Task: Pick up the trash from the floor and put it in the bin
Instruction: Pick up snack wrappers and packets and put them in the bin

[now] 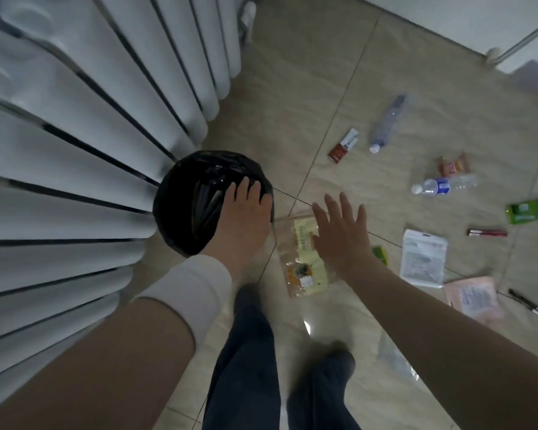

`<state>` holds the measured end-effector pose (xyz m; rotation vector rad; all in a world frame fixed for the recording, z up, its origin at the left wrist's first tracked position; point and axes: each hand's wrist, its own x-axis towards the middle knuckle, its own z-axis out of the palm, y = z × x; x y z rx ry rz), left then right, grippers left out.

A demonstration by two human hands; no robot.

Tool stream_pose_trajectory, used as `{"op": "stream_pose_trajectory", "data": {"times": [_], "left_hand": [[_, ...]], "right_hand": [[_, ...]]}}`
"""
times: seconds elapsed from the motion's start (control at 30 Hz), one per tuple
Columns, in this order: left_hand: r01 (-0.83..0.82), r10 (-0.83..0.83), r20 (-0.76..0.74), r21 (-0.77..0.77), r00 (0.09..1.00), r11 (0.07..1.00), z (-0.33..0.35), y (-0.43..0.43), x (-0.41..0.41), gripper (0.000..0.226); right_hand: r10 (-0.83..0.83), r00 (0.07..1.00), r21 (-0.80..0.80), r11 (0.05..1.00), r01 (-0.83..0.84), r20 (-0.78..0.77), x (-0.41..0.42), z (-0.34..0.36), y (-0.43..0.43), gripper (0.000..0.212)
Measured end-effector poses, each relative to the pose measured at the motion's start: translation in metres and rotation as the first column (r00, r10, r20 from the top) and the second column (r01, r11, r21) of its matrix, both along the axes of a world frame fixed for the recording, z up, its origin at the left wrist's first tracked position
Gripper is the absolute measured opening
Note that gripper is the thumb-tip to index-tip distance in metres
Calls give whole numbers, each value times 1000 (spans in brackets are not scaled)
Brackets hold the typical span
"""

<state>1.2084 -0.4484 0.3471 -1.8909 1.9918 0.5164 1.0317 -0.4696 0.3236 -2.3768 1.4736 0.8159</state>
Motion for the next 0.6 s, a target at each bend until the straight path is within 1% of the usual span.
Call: {"op": "stream_pose_trajectory", "data": {"times": [0.07, 0.13, 0.23, 0.27, 0.3, 0.33, 0.37, 0.43, 0.53, 0.6], "left_hand": [[23, -23, 18, 16, 1000, 1000, -1, 11, -29, 49], [13, -13, -3, 14, 1000, 1000, -1, 27, -61, 47], [17, -16, 19, -77, 1000, 997, 4, 52, -108, 51], [17, -17, 1, -110, 1000, 994, -1, 61, -121, 50], [1, -5, -48, -91, 999, 996, -9, 69, -134, 49], [-12, 9, -90, -33, 996, 999, -20, 77, -146, 47], [-24, 24, -109, 3, 994, 1000, -31, 83, -157, 45], [-47, 50, -116, 23, 992, 999, -51, 92, -174, 43], [-161, 170, -199, 62, 965, 985, -92, 93, -194, 41], [-298, 323, -237, 138, 916, 945, -137, 89, -202, 43]], "right_hand": [[-35, 999, -5, 999, 35, -12, -32, 0, 16, 58], [-68, 998, 1, 998, 68, -18, -65, 2, 36, 58], [-129, 991, 42, 991, 130, -27, -118, 4, 72, 58], [-149, 988, 56, 987, 150, -27, -134, 3, 82, 59], [-163, 986, 75, 983, 166, -35, -149, 1, 91, 61], [-170, 984, 94, 980, 174, -48, -163, -2, 98, 64], [-174, 983, 110, 978, 180, -61, -175, -8, 103, 66], [-181, 980, 141, 971, 192, -88, -194, -22, 111, 68], [-222, 971, 168, 958, 233, -85, -215, -67, 110, 71], [-235, 968, 179, 952, 248, -90, -224, -113, 103, 75]]}}
